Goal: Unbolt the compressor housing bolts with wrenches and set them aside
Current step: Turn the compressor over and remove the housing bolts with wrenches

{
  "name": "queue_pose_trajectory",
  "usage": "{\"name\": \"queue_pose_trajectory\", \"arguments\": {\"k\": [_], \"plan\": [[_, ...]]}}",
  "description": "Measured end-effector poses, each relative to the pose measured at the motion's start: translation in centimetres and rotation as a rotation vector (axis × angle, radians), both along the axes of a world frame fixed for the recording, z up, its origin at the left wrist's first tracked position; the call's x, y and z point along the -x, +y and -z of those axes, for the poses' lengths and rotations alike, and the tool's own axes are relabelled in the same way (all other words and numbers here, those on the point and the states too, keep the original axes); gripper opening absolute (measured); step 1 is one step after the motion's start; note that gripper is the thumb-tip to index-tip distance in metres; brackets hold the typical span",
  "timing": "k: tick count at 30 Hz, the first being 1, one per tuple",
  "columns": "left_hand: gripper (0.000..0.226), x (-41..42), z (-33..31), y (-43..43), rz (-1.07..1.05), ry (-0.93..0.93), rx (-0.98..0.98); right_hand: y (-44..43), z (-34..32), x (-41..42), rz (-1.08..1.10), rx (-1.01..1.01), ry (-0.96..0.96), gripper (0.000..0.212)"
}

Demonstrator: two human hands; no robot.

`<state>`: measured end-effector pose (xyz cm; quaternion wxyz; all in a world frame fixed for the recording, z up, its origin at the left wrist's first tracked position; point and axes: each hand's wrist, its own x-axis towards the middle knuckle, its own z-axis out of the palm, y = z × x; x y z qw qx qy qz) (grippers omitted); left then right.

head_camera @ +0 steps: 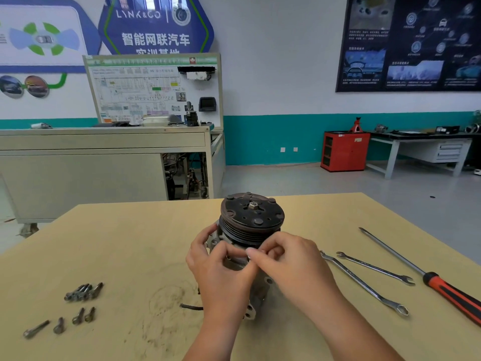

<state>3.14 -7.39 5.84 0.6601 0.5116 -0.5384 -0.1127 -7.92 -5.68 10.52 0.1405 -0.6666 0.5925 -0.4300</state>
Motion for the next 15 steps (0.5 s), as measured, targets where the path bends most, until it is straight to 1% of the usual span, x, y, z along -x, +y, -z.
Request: {"name": "queue_pose_trajectory", "arguments": {"k": [2, 5, 7, 8, 11, 12, 14, 15], "plan": [[0.028, 0.0, 0.2, 0.1, -0.006, -0.023, -0.004, 0.1, -1.0, -0.5, 0.094, -0.018, 0.189, 0.029], [0.031, -0.3, 0.9, 0.4, 0.000, -0.035, 0.003, 0.5, -1.6, -1.1, 0.087, -0.005, 0.291, 0.025], [0.022, -0.5, 1.1, 0.8, 0.012, -0.047, 0.014, 0.8, -1.6, -1.0, 0.072, -0.007, 0.315, 0.020], [0.017, -0.5, 1.1, 1.1, 0.021, -0.060, 0.025, 0.9, -1.6, -0.8, 0.070, -0.016, 0.306, 0.021], [0.009, -0.6, 0.9, 1.5, 0.038, -0.122, 0.084, 1.0, -1.4, -0.1, 0.065, -0.055, 0.228, 0.030], [0.002, -0.6, 0.8, 1.5, 0.051, -0.110, 0.080, 1.0, -1.2, 0.0, 0.060, -0.061, 0.187, 0.032], [0.021, -0.7, 0.7, 1.0, 0.039, -0.059, 0.085, 1.0, -0.5, 0.3, 0.049, -0.055, 0.085, 0.034], [0.024, -0.7, 0.6, 0.8, 0.024, -0.031, 0.076, 1.0, -0.1, 0.4, 0.047, -0.043, 0.033, 0.032]]}}
